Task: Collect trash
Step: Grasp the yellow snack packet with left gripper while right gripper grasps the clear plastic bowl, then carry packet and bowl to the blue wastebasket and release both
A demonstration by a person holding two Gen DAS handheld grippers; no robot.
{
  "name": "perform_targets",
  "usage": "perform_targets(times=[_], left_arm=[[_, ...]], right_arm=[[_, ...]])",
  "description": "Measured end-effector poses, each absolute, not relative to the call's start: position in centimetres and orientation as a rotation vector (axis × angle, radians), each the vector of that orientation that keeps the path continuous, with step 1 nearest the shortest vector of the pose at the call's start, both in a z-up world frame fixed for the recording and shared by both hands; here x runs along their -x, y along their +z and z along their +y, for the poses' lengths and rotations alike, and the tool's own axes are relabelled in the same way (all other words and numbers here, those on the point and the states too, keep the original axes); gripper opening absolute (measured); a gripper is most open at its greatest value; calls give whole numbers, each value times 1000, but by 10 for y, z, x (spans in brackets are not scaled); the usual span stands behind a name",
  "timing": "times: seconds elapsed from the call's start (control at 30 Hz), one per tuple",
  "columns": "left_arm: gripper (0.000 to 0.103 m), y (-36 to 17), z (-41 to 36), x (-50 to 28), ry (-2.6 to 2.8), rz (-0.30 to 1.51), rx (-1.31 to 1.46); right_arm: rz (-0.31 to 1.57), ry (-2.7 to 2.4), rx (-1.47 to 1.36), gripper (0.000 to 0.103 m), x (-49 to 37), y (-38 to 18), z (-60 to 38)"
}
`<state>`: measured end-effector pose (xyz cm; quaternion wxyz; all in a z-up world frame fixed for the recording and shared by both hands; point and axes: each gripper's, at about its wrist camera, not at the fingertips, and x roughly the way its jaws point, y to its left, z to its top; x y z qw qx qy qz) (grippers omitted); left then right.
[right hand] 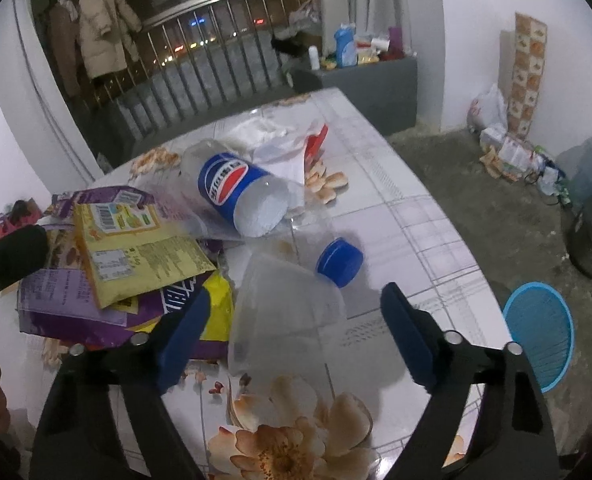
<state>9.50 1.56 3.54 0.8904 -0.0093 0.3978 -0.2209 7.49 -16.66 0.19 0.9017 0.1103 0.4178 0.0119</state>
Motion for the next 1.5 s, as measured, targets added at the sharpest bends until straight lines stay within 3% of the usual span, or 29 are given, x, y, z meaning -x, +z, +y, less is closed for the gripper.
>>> perform_targets(times=[0.03,0.37,0.53,0.6,0.73,1.2,1.5], left_arm=[[76,32,12,-100,-448,845,10],[54,8,3,-127,-339,961,-11],[28,7,1,-132,-255,940,-48],[23,7,2,-133,-240,935,-51],[14,13,7,-127,-254,939,-8],[11,76,0,-81,-296,807,-6],[10,98,-97,-93,-658,767,-11]], right_arm=[[878,30,-237,76,-77,0,-168],[961,53,-326,47,-74,-14,-194],[990,51,-368,26,-71,-22,-209],[993,56,-377,15,-70,-23,-214],[995,79,-385,7,-69,-23,-222],[963,260,-399,6,-57,2,-252],[824,5,-492,6,-9,40,-338]])
